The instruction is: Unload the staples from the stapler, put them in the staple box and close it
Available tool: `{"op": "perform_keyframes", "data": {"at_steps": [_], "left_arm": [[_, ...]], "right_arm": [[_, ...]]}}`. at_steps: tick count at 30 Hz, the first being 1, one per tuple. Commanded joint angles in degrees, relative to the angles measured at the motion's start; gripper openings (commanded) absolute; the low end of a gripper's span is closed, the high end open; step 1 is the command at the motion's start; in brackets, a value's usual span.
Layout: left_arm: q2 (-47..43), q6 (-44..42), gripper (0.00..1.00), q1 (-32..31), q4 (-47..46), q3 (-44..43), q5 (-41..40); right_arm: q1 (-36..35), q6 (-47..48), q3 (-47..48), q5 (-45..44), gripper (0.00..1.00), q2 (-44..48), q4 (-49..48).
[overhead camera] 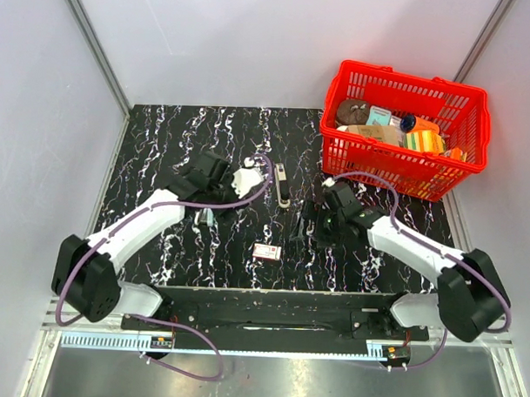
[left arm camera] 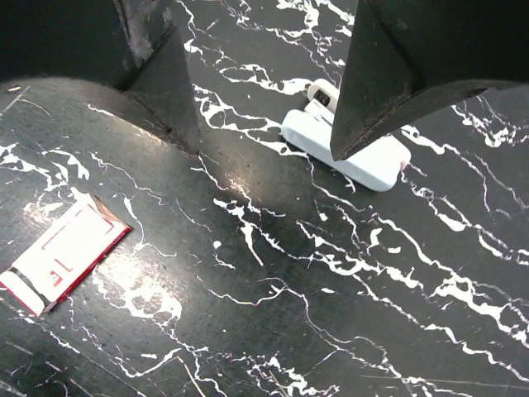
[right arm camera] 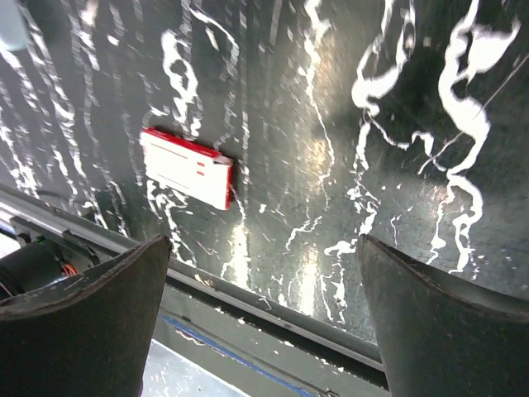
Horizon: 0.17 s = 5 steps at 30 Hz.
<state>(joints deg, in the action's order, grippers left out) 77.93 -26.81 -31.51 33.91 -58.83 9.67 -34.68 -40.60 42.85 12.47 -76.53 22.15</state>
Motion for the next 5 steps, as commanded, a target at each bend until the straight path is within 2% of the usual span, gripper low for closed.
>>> {"op": "perform_keyframes", "data": {"at_steps": [1,5], "left_arm": [[-4.36,2.63,0.7,3.55,3.53,-3.13,2.45],[-6.47,4.65,0.71,10.3,3.97,-4.36,5.61]], "right_arm": [[0.66,5.35,7.07,-6.06,0.99,4.72,6.76],[0.75,8.16,12.16,-7.98,0.99,4.11,10.01]]}}
